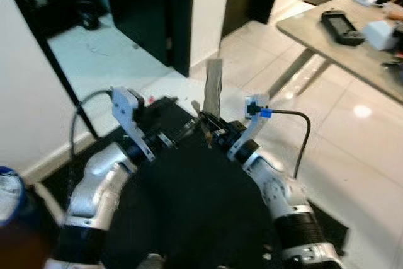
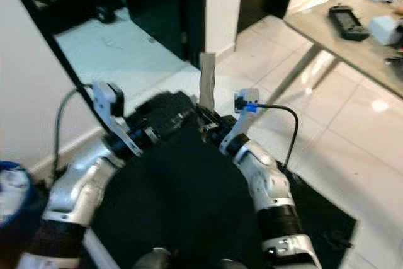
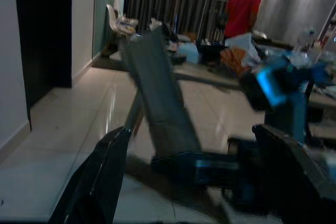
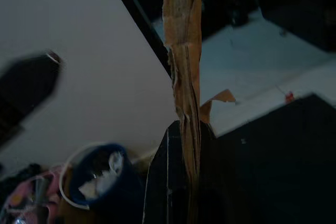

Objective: Picking trash to rubbish bin

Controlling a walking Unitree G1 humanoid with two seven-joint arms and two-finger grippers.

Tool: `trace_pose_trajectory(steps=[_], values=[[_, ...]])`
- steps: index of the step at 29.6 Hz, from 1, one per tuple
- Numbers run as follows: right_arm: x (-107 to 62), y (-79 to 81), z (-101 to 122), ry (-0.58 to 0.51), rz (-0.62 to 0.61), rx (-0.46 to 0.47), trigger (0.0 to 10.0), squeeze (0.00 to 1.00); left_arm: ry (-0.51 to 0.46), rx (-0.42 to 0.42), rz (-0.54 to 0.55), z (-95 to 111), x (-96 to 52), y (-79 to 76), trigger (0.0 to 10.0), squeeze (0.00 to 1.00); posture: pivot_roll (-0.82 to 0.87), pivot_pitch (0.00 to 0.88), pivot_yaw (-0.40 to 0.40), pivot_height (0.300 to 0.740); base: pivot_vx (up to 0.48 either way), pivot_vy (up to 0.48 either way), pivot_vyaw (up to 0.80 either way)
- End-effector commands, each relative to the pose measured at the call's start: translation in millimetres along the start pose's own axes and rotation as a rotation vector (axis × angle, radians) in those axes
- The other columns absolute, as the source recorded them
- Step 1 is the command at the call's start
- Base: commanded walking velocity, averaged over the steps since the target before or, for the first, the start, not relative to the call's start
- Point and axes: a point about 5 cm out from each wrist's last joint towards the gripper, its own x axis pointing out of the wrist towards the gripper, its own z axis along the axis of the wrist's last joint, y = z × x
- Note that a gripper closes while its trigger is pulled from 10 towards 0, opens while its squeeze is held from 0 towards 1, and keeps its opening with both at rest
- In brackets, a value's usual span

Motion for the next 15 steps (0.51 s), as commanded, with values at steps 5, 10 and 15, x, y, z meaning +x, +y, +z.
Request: trace_pose_trajectory(steps=[5,10,15], values=[[1.4,-0.7,-11.4,0.052,0.014,0.003,10.0,0.00,0.009,-0.058,0.033,-9.8,3.6,-5.6,10.0,0.00,0.05,0.091,-0.070,0.740,0.050,-0.414,0.00],[3.8,-0.6,-17.7,0.070,0.003,-0.003,10.0,0.00,-0.030,-0.053,0.087,-10.0,5.7,-3.5,10.0,0.00,0.03,0.084,-0.076,0.740,0.000,0.000,0.00],[-0.3,-2.1,-19.7,0.079,-0.009,-0.015,10.0,0.00,-0.027,-0.051,0.071,-11.9,8.8,-4.9,10.0,0.00,0.02,0.079,-0.082,0.740,0.000,0.000,0.30]])
